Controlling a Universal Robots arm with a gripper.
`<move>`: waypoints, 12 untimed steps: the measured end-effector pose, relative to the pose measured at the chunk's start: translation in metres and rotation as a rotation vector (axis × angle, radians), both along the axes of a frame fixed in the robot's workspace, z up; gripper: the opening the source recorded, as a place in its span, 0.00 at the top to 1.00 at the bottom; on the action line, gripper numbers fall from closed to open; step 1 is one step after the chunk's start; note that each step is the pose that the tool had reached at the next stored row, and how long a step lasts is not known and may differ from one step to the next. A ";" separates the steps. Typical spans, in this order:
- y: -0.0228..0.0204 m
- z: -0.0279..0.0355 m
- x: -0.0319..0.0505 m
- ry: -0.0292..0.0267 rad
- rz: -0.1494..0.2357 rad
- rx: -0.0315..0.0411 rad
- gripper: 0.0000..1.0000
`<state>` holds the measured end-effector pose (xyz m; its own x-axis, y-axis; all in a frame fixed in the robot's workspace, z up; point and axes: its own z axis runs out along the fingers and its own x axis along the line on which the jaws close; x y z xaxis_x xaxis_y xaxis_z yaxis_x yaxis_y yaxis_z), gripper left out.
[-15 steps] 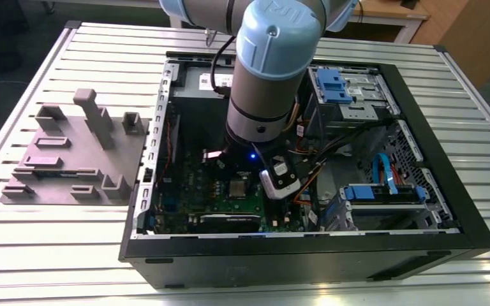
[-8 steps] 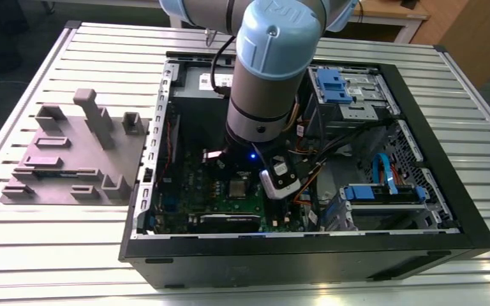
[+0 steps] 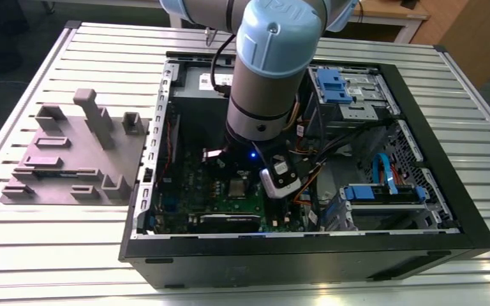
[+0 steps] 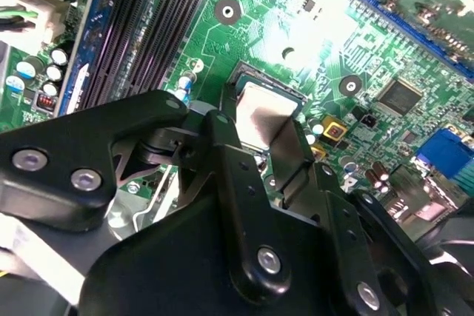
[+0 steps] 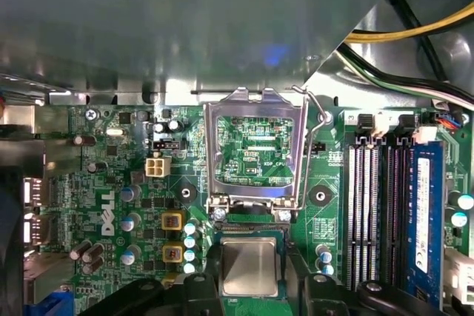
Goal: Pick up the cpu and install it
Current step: 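Place the cpu into insertion slot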
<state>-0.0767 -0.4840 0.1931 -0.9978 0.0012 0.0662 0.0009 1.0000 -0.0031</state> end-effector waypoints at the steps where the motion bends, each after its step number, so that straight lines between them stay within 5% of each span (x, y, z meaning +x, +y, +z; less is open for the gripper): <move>1: 0.0000 0.0000 0.0000 0.0000 0.000 -0.0001 0.55; 12: -0.0005 -0.0024 0.0017 0.0004 -0.017 -0.0044 0.55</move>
